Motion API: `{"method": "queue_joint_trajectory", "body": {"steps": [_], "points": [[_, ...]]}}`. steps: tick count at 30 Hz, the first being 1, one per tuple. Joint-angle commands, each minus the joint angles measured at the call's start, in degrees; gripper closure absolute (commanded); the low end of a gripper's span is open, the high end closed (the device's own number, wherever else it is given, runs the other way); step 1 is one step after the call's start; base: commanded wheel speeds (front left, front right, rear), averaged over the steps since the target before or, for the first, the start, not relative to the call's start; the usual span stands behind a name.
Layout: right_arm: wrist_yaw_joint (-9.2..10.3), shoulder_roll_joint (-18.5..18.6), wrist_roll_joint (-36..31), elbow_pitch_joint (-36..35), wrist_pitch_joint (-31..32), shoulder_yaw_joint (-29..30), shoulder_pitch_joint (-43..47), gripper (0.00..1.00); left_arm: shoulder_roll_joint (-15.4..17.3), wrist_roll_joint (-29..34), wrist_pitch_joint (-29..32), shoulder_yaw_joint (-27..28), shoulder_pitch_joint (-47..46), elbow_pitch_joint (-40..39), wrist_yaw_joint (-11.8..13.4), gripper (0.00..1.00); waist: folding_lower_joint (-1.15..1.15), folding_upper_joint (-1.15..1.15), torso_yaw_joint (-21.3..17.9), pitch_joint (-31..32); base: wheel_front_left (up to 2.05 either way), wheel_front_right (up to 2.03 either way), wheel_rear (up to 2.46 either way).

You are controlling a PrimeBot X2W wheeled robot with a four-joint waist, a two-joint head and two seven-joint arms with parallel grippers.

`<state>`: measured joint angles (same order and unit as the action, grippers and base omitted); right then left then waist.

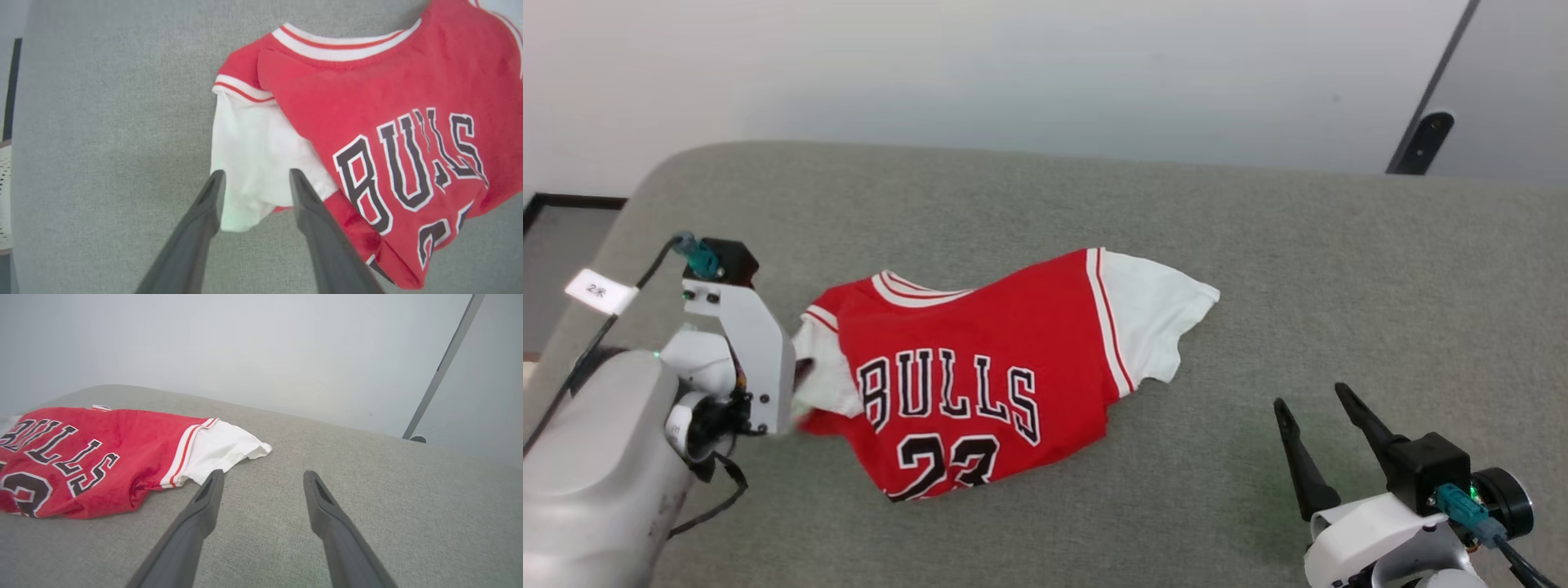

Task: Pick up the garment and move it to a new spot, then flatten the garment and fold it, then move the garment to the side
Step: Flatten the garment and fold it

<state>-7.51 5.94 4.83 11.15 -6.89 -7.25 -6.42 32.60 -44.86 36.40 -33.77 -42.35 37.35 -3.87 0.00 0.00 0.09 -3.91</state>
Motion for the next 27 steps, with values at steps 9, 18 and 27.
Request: {"method": "queue_joint_trajectory", "body": {"steps": [9, 18, 27], "points": [[0.04, -0.72, -0.38, -2.22, -3.71, 0.57, 3.65, 0.0, 0.15, 0.43, -11.55, 1.44, 2.79, -4.39, -1.57, 0.0, 0.0, 0.0, 2.16, 4.28, 0.0, 0.0, 0.0], [0.04, -2.11, -2.29, -4.79, -6.88, 2.78, 8.43, 0.0, 1.78, -0.6, -20.87, 4.08, 7.58, -10.53, -1.53, 0.0, 0.0, 0.0, 2.87, 5.59, 0.0, 0.0, 0.0], [0.04, -2.77, -3.27, -6.41, -6.99, 2.89, 8.13, 0.0, 4.17, -3.51, -16.03, 5.38, 6.0, -11.22, -1.45, 0.0, 0.0, 0.0, 0.22, 0.69, 0.0, 0.0, 0.0]]}}
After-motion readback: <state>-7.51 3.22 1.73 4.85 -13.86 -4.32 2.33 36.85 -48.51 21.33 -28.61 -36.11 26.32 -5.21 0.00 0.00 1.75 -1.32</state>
